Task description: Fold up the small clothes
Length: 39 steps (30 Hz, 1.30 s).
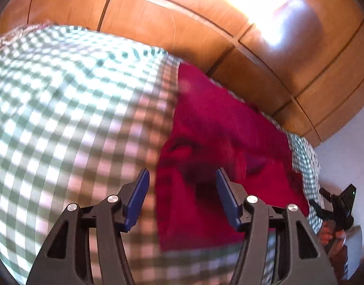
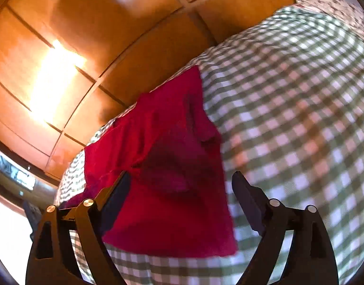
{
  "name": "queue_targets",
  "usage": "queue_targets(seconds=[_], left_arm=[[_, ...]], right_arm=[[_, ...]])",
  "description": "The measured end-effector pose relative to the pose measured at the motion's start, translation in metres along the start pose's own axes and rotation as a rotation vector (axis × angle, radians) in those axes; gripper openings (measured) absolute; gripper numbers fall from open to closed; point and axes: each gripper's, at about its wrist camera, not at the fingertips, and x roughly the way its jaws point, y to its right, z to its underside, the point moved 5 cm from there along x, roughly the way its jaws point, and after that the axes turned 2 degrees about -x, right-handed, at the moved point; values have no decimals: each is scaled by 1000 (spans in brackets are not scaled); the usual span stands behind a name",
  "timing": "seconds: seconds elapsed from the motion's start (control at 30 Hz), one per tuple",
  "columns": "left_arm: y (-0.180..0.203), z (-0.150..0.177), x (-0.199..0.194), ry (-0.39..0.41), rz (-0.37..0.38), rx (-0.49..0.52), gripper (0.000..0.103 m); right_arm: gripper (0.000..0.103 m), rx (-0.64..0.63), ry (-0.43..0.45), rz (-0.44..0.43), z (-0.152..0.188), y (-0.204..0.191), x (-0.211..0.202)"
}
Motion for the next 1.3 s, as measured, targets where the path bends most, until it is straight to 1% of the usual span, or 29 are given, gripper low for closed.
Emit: queue_targets(seconds=[0.07, 0.13, 0.17, 0.23, 0.3, 0.37, 0.4, 0.43, 0.47, 0.53, 0.63, 0.73, 0.83, 0.9, 0.97, 1.0, 1.03, 1.07, 1.13, 1.17, 1.23, 1.3], left_arm=[[-5, 21, -4, -25, 22, 23, 57], [-6, 44, -4, -53, 56, 17, 57], [-7, 51, -2, -66, 61, 17, 57], [-3, 61, 7, -85, 44, 35, 57], [0, 61, 12, -70, 32, 42, 56], [4, 56, 16, -59, 30, 32, 42], [5, 55, 18, -60, 25, 31, 37], [6, 55, 20, -68, 22, 34, 29], [8, 56, 23, -73, 17, 40, 26], [13, 58, 21, -73, 0, 73, 22], [13, 65, 9, -78, 13, 91, 20], [11, 80, -7, -95, 19, 107, 20], [11, 105, -25, -127, 31, 135, 20], [11, 124, -38, -148, 30, 165, 20], [11, 145, -50, -174, 37, 169, 21], [10, 150, -53, -180, 32, 171, 22], [10, 156, -55, -185, 14, 181, 26], [9, 158, -57, -181, -12, 188, 34], [9, 152, -60, -160, -33, 185, 40], [8, 146, -61, -137, -41, 184, 47], [8, 126, -61, -75, -68, 184, 55], [9, 107, -55, -44, -79, 183, 55]], right_arm=[[90, -3, 2, 18, 8, 11, -8], [90, -26, -18, 49, 25, 20, -14], [90, -49, -30, 68, 35, 22, -15], [90, -102, -50, 104, 52, 21, -11], [87, -128, -60, 116, 61, 17, 0], [80, -146, -47, 124, 62, 13, 9], [69, -159, -38, 135, 62, 10, 14], [55, -168, -38, 147, 61, 7, 20], [48, -178, -45, 156, 61, 4, 27], [34, -210, -50, 196, 62, 0, 29], [21, -220, -55, 186, 66, -3, 19], [20, -247, -72, 167, 77, -4, -2], [20, -288, -100, 170, 96, -5, -19], [20, -311, -133, 171, 115, 0, -35], [20, -314, -168, 171, 131, 7, -44], [20, -311, -193, 173, 142, 12, -52], [20, -310, -206, 171, 149, 14, -56], [20, -307, -218, 170, 156, 15, -60], [20, -296, -235, 165, 165, 18, -65], [21, -287, -231, 167, 165, 19, -67], [43, -266, -215, 171, 159, 21, -66], [53, -271, -176, 181, 148, 17, -65]])
